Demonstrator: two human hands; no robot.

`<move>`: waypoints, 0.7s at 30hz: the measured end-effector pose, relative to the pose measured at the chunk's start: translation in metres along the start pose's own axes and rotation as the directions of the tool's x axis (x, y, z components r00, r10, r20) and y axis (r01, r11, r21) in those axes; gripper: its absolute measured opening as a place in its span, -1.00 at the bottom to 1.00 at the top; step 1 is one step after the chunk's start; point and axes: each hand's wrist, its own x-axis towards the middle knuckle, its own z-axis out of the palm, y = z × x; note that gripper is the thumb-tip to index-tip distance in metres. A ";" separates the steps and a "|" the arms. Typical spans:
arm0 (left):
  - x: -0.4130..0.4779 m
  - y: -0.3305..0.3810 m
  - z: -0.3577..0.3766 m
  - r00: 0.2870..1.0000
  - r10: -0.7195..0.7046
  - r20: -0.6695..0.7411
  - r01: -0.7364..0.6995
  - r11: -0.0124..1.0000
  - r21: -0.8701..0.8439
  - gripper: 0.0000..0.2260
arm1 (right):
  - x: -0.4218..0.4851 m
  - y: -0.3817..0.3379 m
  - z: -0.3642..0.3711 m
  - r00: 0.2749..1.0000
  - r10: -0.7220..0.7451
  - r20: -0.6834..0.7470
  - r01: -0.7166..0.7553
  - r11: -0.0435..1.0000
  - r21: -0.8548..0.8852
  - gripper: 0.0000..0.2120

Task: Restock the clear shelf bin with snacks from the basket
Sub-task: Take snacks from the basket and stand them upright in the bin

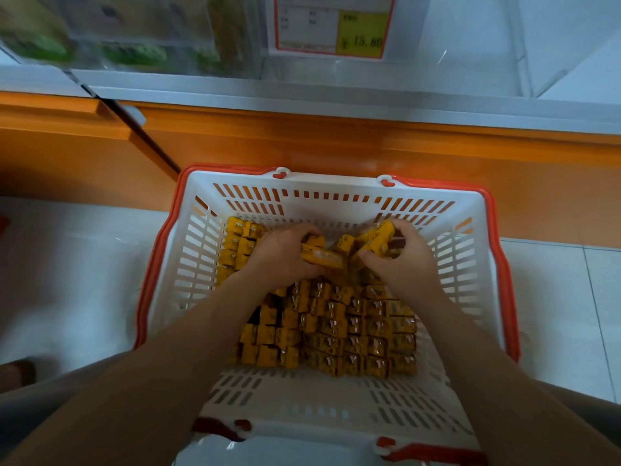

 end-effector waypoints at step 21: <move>-0.143 0.179 -0.219 0.997 0.001 -0.080 -0.054 0.747 -0.663 -0.42 | -0.074 -0.237 -0.145 0.940 -0.233 0.251 0.103 0.891 0.441 -0.70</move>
